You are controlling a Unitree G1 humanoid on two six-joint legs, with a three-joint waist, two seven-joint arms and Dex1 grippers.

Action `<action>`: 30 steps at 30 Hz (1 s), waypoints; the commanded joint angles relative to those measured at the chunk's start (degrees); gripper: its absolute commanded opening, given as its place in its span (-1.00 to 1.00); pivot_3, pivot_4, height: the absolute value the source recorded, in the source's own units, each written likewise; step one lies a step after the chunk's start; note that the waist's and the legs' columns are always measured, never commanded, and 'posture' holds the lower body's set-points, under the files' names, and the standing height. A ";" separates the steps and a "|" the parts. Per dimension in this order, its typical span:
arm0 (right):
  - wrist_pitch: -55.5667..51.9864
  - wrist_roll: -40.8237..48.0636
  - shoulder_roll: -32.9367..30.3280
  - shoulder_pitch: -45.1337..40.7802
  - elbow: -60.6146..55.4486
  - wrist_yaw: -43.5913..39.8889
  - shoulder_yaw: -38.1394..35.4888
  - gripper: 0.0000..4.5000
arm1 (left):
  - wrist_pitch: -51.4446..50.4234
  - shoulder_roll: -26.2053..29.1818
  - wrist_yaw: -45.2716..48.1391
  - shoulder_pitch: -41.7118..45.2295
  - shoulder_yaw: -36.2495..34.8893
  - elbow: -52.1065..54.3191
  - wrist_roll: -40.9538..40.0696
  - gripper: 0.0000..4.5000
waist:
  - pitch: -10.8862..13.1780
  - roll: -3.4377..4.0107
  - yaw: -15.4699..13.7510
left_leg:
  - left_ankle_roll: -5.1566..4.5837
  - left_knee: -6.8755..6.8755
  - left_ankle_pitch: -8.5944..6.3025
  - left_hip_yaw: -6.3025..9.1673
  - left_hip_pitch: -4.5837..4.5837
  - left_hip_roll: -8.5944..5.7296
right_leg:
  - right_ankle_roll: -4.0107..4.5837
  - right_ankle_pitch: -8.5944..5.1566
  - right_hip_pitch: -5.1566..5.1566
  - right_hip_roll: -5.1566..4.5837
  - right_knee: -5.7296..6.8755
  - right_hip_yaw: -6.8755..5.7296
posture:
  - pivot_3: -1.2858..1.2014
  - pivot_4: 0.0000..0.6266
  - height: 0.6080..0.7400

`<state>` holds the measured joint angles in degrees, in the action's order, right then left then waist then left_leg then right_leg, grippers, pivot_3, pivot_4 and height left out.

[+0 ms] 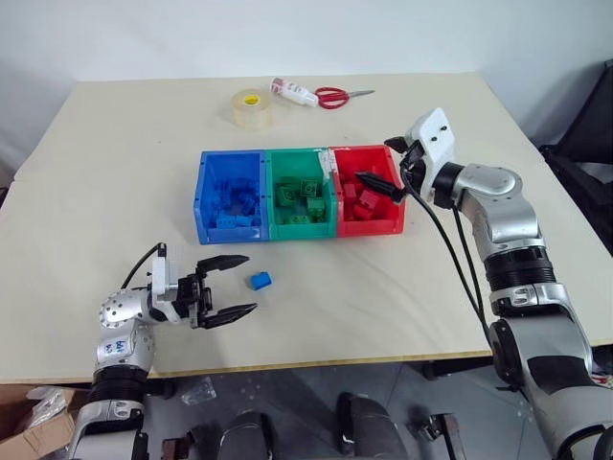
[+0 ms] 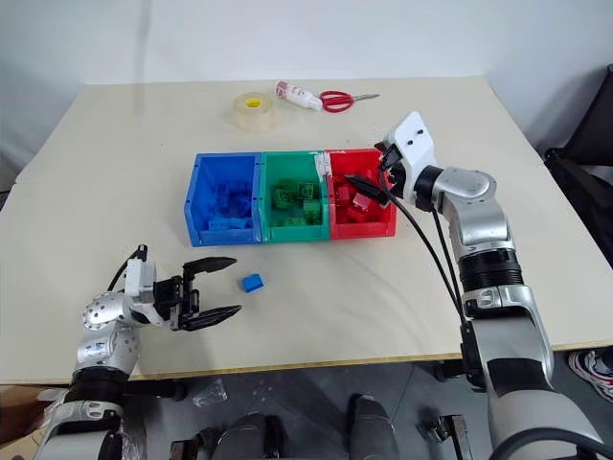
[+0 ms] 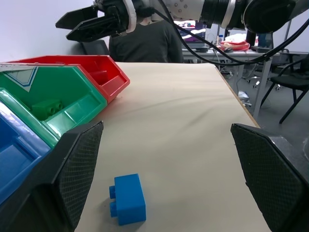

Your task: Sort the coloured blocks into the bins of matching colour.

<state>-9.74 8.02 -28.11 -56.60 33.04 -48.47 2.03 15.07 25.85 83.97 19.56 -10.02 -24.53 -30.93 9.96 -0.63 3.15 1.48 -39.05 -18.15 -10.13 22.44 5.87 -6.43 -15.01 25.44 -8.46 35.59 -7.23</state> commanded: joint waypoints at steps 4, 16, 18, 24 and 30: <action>-1.30 3.63 -4.04 6.58 -11.87 -10.48 0.10 0.99 | 0.89 0.23 -1.24 -0.73 -0.13 1.29 0.93 1.00 | 0.00 0.00 -0.16 | 0.00 0.01 0.00 0.01 0.01 0.00 | 0.00 0.00 0.00 0.00 -0.01 0.00 | 0.03 -0.52 1.00; -0.94 11.39 -16.90 25.64 -24.24 -29.27 -2.20 0.99 | -0.13 7.21 -8.41 -15.49 -7.74 10.77 0.28 1.00 | 0.01 0.01 0.02 | -0.03 0.00 -0.02 0.02 -0.06 0.03 | 0.01 0.00 0.00 -0.02 0.00 0.02 | 0.03 -0.52 1.00; -0.82 11.46 -17.04 25.73 -23.59 -29.34 -2.27 0.99 | -0.26 8.71 -9.57 -19.00 -10.47 11.91 -0.17 1.00 | 0.01 0.01 0.05 | -0.02 0.00 -0.02 0.02 -0.07 0.04 | 0.02 -0.01 0.00 -0.02 0.00 0.03 | 0.03 -0.52 1.00; -1.90 12.11 -16.03 25.53 -24.45 -28.82 -1.69 0.99 | -0.92 10.51 -12.17 -25.98 -15.64 16.06 -1.47 1.00 | 0.01 0.01 -0.43 | -0.02 -0.02 -0.05 0.02 -0.06 0.03 | 0.03 -0.02 0.00 -0.05 -0.04 0.02 | 0.03 -0.52 1.00; -1.84 11.78 -14.69 24.12 -24.34 -27.88 -0.91 0.99 | -4.10 10.28 -17.06 -26.12 -12.51 19.50 1.79 1.00 | 0.01 0.02 -1.43 | -0.03 -0.04 -0.05 0.01 -0.09 0.02 | 0.05 -0.03 0.00 -0.07 -0.05 0.03 | 0.03 -0.52 1.00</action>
<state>-11.47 19.02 -42.50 -31.56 10.28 -76.68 1.95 11.18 36.07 68.12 -7.10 -22.85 -6.97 -29.47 9.97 -0.61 1.71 1.46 -39.09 -18.20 -10.12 22.35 5.88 -6.38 -15.03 25.44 -8.53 35.54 -7.20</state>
